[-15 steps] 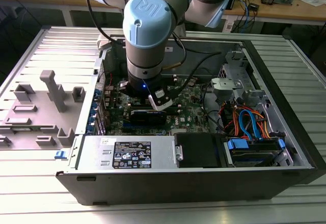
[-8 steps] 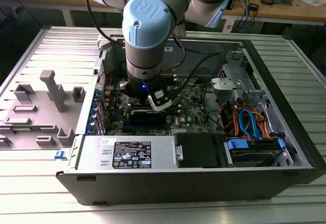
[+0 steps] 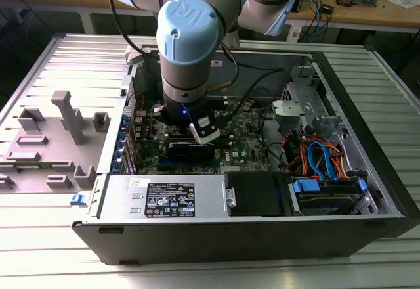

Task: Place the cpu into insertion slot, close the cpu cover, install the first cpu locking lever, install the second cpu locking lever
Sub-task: 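Install the second cpu locking lever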

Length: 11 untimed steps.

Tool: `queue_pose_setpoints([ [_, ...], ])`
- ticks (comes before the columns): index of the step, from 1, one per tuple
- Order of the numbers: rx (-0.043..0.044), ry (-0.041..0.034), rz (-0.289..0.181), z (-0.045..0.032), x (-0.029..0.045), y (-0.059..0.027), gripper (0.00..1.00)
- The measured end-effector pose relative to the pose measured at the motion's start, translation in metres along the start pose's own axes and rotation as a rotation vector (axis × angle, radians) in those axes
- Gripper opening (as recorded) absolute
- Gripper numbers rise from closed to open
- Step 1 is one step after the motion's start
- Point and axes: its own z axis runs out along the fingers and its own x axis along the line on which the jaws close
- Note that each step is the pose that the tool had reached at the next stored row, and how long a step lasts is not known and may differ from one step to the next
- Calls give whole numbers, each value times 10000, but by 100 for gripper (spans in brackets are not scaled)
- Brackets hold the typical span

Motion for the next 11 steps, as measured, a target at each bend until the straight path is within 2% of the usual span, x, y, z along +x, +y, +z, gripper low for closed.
queue_pose_setpoints([
  [11, -2, -3, 7, 14, 5, -21, 11],
])
